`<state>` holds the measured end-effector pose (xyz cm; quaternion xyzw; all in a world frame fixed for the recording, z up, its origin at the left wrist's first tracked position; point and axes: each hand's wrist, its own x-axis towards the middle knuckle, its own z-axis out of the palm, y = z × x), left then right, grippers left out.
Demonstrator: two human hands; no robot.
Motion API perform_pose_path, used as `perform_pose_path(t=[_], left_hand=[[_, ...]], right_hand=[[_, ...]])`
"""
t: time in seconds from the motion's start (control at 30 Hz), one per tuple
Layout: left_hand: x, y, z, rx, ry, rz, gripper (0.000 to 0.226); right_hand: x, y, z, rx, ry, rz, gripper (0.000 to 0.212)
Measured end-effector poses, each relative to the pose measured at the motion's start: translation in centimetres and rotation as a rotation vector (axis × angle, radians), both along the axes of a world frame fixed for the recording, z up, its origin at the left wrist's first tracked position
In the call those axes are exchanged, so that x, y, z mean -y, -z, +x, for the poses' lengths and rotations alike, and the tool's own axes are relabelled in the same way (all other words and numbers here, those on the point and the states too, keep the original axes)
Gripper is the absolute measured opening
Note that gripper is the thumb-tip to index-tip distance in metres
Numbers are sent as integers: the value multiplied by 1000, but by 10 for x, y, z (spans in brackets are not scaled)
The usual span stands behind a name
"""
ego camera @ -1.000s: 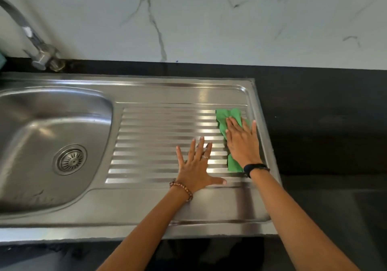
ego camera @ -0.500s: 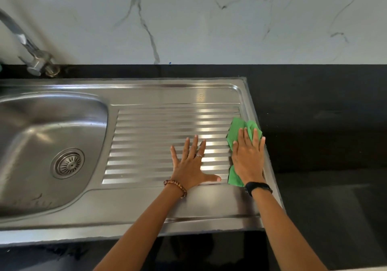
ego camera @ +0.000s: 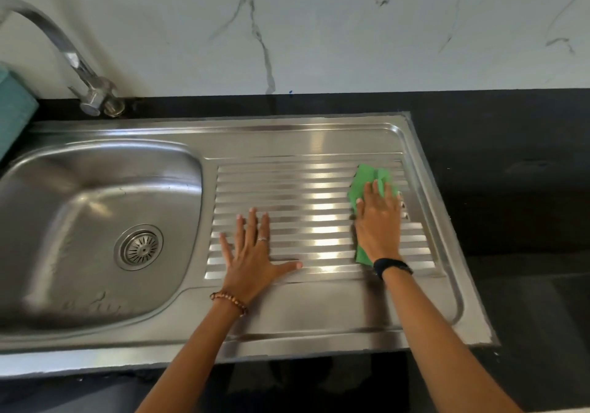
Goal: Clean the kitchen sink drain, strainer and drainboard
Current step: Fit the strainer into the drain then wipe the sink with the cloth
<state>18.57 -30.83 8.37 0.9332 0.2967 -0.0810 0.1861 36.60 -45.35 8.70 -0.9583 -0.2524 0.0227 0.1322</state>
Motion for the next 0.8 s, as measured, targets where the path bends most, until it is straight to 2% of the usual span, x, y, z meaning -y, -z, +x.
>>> perform_pose_path(t=[0.07,0.23,0.37,0.53,0.7,0.8], left_hand=[[-15,1,-17,-12,-58,10,135],[-37,3,-45,1,-167,12,137],[-39,7,-56,42,-151,19,130],[-45,9,-68,32,-106,28,122],[-50,7,-87,-23,-85,39,129],[-45,2,-87,-33,-79,43,123]], right_hand=[[-31,2,-29,-27,-71,40,47],[-91,6,-70,7,-155,-38,50],[-120,3,-89,22,-269,-45,49],[-170,-3,-117,-53,-516,8,47],[-174,-1,-124,-47,-741,-43,46],[-160,-1,-125,-46,-784,-43,46]])
